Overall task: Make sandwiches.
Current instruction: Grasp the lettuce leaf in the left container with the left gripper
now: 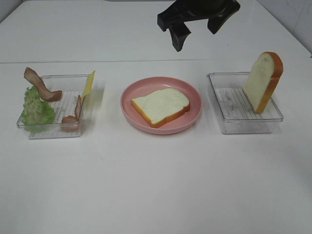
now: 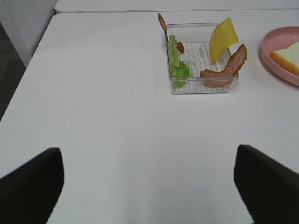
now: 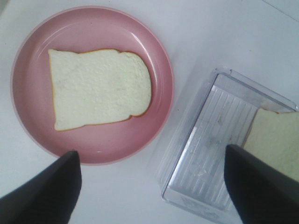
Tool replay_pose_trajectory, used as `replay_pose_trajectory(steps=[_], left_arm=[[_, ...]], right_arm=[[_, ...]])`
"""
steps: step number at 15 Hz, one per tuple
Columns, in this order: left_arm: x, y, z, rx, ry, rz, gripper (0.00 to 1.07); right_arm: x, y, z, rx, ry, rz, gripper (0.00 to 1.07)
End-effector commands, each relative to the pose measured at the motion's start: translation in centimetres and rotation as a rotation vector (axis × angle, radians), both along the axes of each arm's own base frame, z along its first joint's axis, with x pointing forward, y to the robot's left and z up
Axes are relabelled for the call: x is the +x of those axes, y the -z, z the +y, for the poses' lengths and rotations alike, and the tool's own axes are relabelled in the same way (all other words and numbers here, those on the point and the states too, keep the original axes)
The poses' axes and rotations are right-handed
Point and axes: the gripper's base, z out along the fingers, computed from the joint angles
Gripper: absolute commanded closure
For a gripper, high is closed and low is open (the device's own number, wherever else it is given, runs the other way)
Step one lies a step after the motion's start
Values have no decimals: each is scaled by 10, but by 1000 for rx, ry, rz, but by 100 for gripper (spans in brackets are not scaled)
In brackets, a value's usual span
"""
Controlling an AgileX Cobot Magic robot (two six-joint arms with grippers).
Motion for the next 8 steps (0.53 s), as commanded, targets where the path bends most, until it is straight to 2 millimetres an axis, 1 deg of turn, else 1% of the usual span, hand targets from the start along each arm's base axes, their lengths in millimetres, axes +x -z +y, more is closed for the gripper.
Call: replay_pose_trajectory(steps=[1, 2, 3, 4, 6, 7, 8], left_arm=[[-2, 0, -1, -3, -1, -15, 16], [-2, 0, -1, -3, -1, -15, 16], [-2, 0, -1, -3, -1, -15, 16], [-2, 0, -1, -3, -1, -15, 16], [-2, 0, -1, -3, -1, -15, 16], [-2, 0, -1, -3, -1, -15, 16], [-2, 0, -1, -3, -1, -15, 16]], right_arm=[[-16, -27, -10, 16, 38, -1, 25], [-26, -41, -17, 1, 49, 0, 25], [-34, -50, -24, -27, 64, 12, 25], [-37, -54, -27, -30, 70, 7, 25], [-52, -74, -37, 3, 91, -34, 25], [-65, -85, -46, 21, 111, -56, 25], [-74, -89, -53, 23, 125, -63, 25]])
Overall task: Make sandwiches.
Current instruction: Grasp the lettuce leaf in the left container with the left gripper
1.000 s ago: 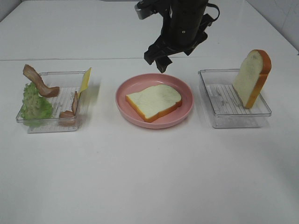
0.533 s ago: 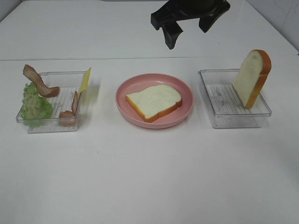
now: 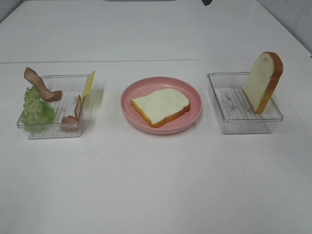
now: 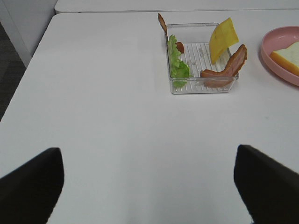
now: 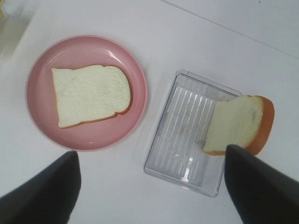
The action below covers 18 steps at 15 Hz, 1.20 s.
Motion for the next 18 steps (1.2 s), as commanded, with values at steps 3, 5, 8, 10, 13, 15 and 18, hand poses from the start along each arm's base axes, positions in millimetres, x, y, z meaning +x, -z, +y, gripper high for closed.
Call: replay_pose_trajectory(steps=[3, 5, 8, 10, 13, 15, 18], left_arm=[[-2, 0, -1, -3, -1, -15, 16], [-2, 0, -1, -3, -1, -15, 16], [-2, 0, -1, -3, -1, -15, 16], [-2, 0, -1, -3, -1, -15, 16], [-2, 0, -1, -3, -1, -15, 16], [-2, 0, -1, -3, -1, -15, 16], [-2, 0, -1, -3, -1, -15, 16]], right_arm=[[-47, 6, -32, -52, 95, 116, 25], [-67, 19, -44, -48, 125, 147, 25], [-102, 43, -62, -13, 168, 192, 25], [-135, 67, -82, -13, 209, 234, 25], [-169, 98, -103, -43, 240, 290, 25], [-195, 121, -119, -66, 257, 321, 25], [-224, 146, -139, -82, 264, 332, 25]])
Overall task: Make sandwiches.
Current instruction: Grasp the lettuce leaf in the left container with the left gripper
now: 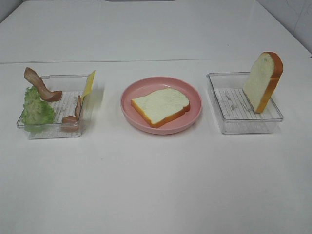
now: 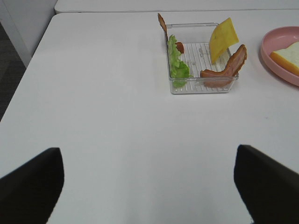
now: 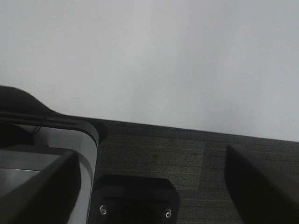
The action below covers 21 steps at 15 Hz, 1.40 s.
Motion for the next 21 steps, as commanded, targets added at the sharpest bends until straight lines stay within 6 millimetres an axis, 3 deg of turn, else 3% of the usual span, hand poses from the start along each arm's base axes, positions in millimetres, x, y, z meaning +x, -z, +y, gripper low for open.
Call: replay_pose_trajectory(steps=[1, 4, 6, 8, 13, 17, 21], left_arm=[[-2, 0, -1, -3, -1, -15, 16], [-2, 0, -1, -3, -1, -15, 16], [-2, 0, -1, -3, -1, -15, 16], [-2, 0, -1, -3, -1, -15, 16], [-2, 0, -1, -3, -1, -15, 16], [-2, 0, -1, -3, -1, -15, 16], [-2, 0, -1, -3, -1, -15, 16]], right_arm=[[-12, 8, -11, -11, 42, 5, 25], [-31, 1, -43, 39, 165, -126, 25], [-46, -5, -49, 66, 170, -207, 25], [-72, -14, -46, 162, 146, -390, 25], [-100, -6, -44, 226, 78, -660, 25], [-115, -6, -45, 237, 69, -767, 26], [-115, -6, -45, 237, 68, -765, 26]])
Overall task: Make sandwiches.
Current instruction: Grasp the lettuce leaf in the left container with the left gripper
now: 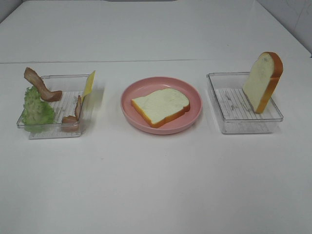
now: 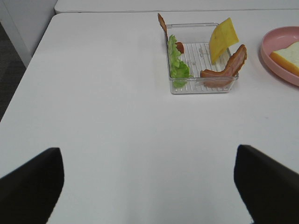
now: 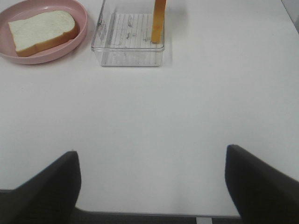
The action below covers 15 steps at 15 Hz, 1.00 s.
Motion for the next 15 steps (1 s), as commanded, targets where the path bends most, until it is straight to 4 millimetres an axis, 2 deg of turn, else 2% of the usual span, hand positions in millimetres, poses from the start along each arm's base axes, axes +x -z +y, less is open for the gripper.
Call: replay_pose_trajectory(steps=[1, 15], left_arm=[[-2, 0, -1, -3, -1, -15, 16], [-2, 0, -1, -3, -1, -15, 16]], right_arm=[[-4, 1, 0, -5, 2, -38, 26], [-4, 1, 0, -5, 2, -38, 26]])
